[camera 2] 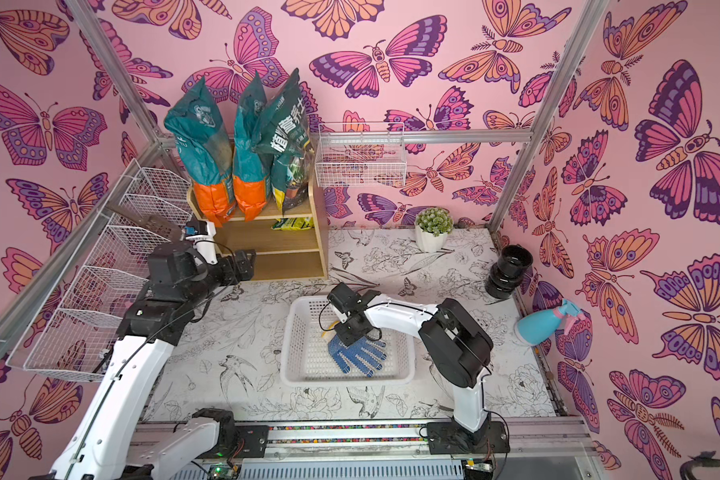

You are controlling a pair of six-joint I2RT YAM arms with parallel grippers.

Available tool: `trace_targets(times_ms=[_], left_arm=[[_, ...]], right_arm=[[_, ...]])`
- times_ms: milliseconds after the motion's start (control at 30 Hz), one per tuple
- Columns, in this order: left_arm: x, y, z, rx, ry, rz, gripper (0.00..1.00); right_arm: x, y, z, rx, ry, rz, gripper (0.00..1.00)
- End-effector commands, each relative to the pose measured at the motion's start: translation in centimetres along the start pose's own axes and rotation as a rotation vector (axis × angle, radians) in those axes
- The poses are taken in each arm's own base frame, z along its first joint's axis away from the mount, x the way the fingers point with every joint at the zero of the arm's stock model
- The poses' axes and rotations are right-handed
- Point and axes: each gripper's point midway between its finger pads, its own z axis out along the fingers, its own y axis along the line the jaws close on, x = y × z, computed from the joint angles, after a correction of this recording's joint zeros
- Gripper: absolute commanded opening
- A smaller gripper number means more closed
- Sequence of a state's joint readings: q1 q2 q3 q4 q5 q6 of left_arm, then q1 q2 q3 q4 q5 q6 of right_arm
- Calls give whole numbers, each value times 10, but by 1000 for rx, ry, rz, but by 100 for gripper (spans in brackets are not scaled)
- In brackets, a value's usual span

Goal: Take down the fertilizer bag from the shelf
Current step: Pick up the distractor from the storage box, then place the distractor at the center of the board.

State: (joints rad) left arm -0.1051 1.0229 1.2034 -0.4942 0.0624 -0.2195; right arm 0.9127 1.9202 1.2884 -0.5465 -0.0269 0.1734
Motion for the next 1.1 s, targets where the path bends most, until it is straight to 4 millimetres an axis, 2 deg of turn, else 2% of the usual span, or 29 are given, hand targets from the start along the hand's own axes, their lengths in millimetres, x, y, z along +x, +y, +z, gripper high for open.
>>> trace_targets(times_ms=[0,67,133,267,367,400,500,633,733,800,933,1067], left_arm=[[-1,2,-3,-8,-23,20,100],[-3,2,-5,-11,-36,22,100],[-3,2,-8,-10,-45,24,100],[-4,3,-11,-13,-65,32,100],[-4,5,-13,-21,-79,40,100],[-3,6,-12,-25,-78,43,100],[-2,6,-10,-27,-72,45,100],[-2,5,-9,-23,-69,47,100],[-1,8,-8,-34,-70,47,100],[-1,7,-7,-30,-67,44,100],[2,8,-4,-34,-57,50,100],[3,16,-3,-77,-61,56,100]], right_arm=[[3,-1,1,16,31,1,25],[1,-5,-5,39,18,-1,10],[-4,-6,-15,48,-20,1,2],[-15,-3,-55,22,-147,0,0],[-26,-3,-111,11,-337,-15,0],[-29,-4,-135,13,-425,-14,0],[-25,-36,-200,142,-672,70,0],[11,-106,-277,334,-991,321,0],[58,-169,-310,488,-1112,593,0],[89,-208,-316,570,-1141,772,0],[150,-281,-315,751,-1125,1116,0],[214,-333,-304,924,-1073,1383,0]])
